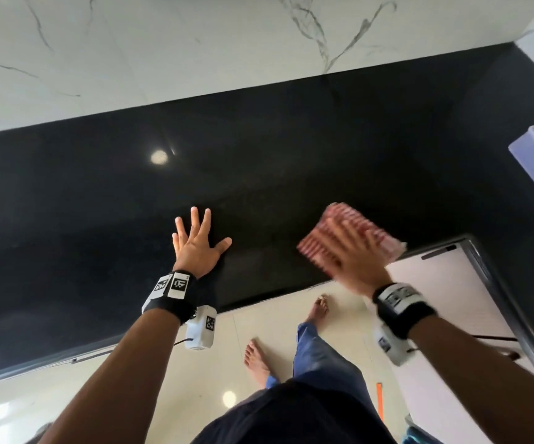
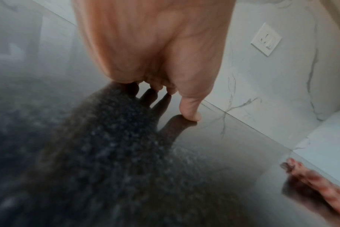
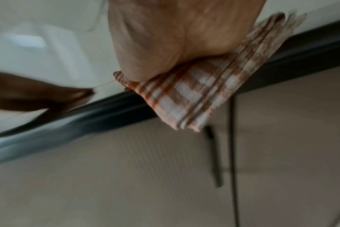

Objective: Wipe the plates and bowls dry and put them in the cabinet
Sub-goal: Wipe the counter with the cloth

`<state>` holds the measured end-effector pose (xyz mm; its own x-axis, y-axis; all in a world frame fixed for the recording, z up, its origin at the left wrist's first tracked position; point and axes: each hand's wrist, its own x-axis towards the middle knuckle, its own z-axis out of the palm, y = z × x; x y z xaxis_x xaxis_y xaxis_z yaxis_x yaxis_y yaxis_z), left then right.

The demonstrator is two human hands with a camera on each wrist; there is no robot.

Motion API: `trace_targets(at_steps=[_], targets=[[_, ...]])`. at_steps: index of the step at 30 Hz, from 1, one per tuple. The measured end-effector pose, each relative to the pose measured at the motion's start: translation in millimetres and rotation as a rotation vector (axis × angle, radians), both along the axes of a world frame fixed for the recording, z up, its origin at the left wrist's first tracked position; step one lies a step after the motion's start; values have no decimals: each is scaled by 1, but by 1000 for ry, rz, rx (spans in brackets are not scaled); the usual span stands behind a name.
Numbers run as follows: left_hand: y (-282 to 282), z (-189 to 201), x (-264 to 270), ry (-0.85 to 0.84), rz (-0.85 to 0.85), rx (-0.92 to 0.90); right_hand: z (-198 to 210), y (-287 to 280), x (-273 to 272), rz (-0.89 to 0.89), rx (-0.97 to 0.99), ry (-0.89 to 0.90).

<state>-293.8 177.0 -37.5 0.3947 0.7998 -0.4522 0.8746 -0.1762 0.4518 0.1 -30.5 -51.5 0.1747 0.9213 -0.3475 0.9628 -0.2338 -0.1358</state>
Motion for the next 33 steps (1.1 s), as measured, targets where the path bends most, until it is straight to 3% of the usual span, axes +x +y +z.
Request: trace_targets(at_steps=[3,7,10,13,15,19,22,24,26,29,31,33], targets=[[2,2,3,17,-7,-11,6,19,52,-304,15,21],[3,7,3,25,-13,-44,13,82,23,-545,-78,60],[12,18,-1,-18,17,-60,18,122,-49,-389,-61,115],[33,35,-12,-119,184,15,16,140,-130,-112,1,132],[50,43,-24,-127,287,75,13,143,-156,61,-22,148],[86,38,-50,-39,323,39,9,143,-105,353,62,122],[100,26,-66,43,305,-21,22,155,-17,374,73,-79],[100,17,-71,66,285,-29,23,171,46,157,-6,-109],[99,12,-73,59,271,-27,29,197,83,-209,-101,-32],[99,10,-72,97,239,-50,38,241,57,-541,-116,20],[100,10,-70,121,220,-78,34,275,19,-490,-117,105],[102,12,-69,149,200,-95,23,305,-22,-239,-112,154]])
